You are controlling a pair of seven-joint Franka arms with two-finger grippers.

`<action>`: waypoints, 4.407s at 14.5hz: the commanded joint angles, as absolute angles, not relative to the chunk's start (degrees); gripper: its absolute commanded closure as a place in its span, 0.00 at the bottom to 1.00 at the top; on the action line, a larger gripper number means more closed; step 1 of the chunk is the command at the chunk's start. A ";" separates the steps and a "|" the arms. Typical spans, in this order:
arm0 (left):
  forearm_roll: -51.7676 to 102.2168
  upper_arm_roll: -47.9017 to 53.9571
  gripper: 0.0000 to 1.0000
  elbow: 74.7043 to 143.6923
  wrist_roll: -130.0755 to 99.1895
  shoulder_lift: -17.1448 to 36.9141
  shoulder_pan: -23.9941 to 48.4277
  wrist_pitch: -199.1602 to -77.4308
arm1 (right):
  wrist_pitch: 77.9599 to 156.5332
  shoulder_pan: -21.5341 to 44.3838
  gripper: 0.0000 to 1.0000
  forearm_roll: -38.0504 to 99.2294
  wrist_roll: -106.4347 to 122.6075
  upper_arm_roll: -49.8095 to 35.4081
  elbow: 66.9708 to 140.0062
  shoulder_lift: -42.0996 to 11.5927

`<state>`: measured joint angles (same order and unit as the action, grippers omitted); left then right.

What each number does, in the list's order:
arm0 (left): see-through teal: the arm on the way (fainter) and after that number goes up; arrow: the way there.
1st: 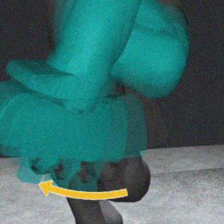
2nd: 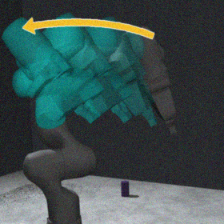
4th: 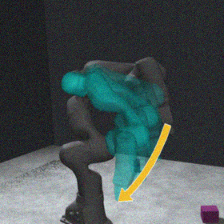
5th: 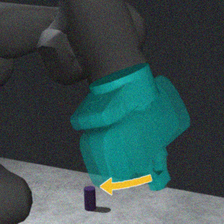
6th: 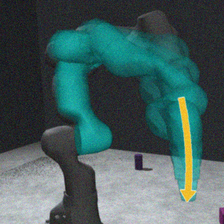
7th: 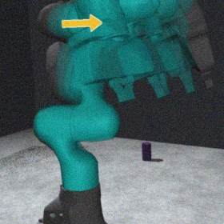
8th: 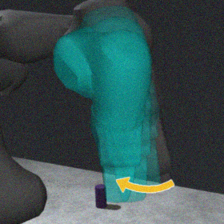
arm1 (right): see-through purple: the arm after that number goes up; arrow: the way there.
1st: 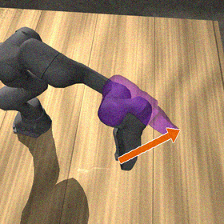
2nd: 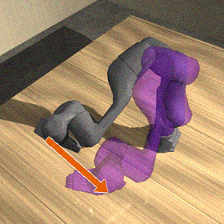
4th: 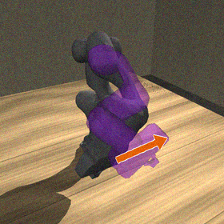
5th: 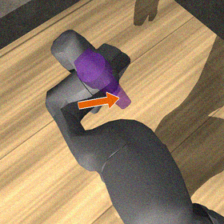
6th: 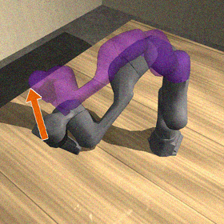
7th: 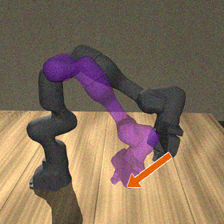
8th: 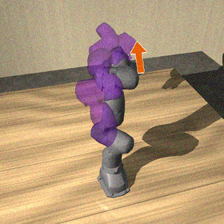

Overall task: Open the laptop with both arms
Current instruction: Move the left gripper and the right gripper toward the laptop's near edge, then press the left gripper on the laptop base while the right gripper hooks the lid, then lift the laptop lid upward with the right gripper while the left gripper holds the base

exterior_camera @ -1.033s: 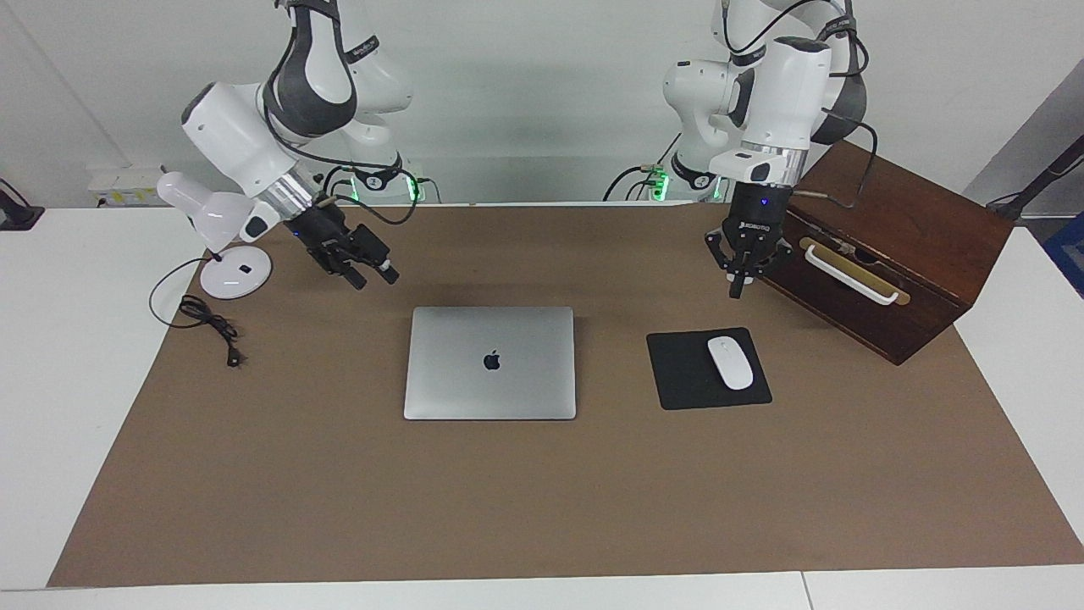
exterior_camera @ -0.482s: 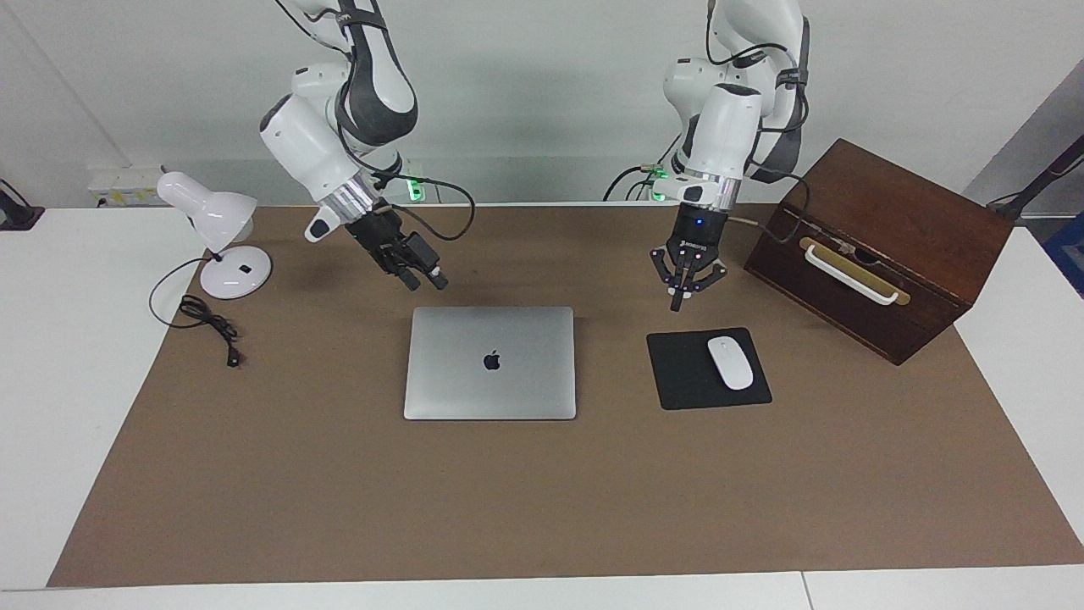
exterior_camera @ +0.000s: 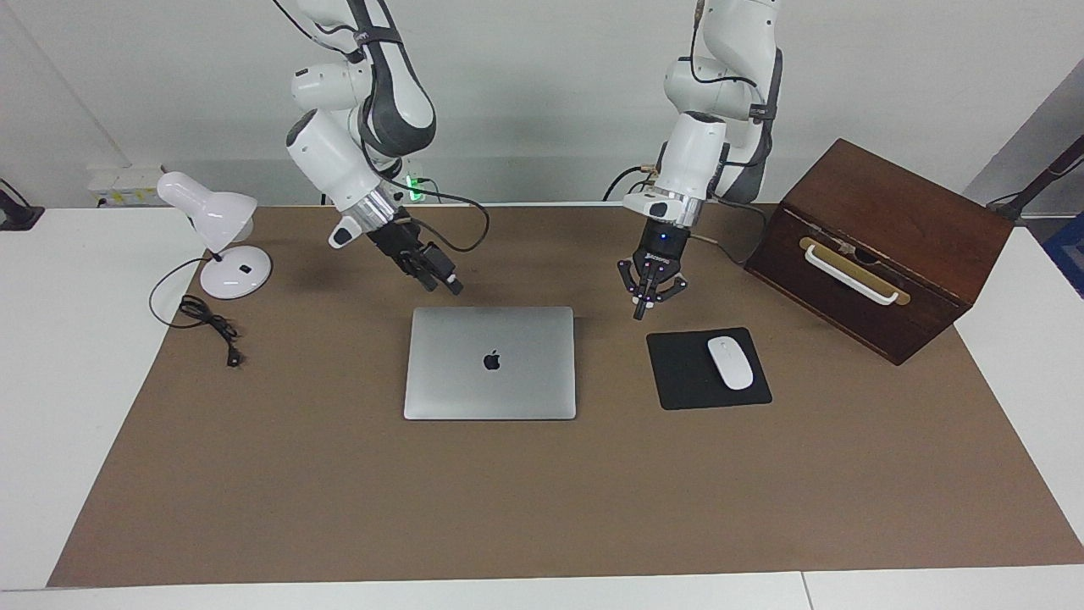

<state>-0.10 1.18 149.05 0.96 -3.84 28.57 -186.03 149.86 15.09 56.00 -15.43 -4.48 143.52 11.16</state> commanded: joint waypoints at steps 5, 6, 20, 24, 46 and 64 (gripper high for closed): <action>-0.35 0.26 1.00 153.54 -0.35 -4.66 34.10 -189.66 | 151.35 18.37 0.00 57.57 -21.18 -4.57 146.78 11.52; -0.35 0.26 1.00 154.07 -2.27 -4.83 35.67 -189.84 | 151.70 18.46 0.00 57.57 -21.18 -4.57 146.78 10.90; -0.26 0.18 1.00 154.43 -3.78 3.78 39.46 -200.83 | 156.27 18.54 0.00 57.57 -16.70 -4.57 146.60 6.33; -0.35 0.18 1.00 152.06 -3.78 5.27 39.55 -200.83 | 156.45 18.46 0.00 57.57 -16.52 -4.57 146.16 5.80; -0.88 -0.18 1.00 143.88 1.23 14.41 40.61 -200.83 | 159.43 18.63 0.00 58.80 -12.22 -4.57 142.73 3.16; -0.88 -0.26 1.00 143.26 2.55 16.35 41.04 -200.83 | 159.43 18.63 0.00 63.45 -9.41 -4.57 139.84 1.67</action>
<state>-0.12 0.55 144.28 2.02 14.42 40.18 -199.83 158.35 18.43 60.13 -12.88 -4.55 142.55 3.68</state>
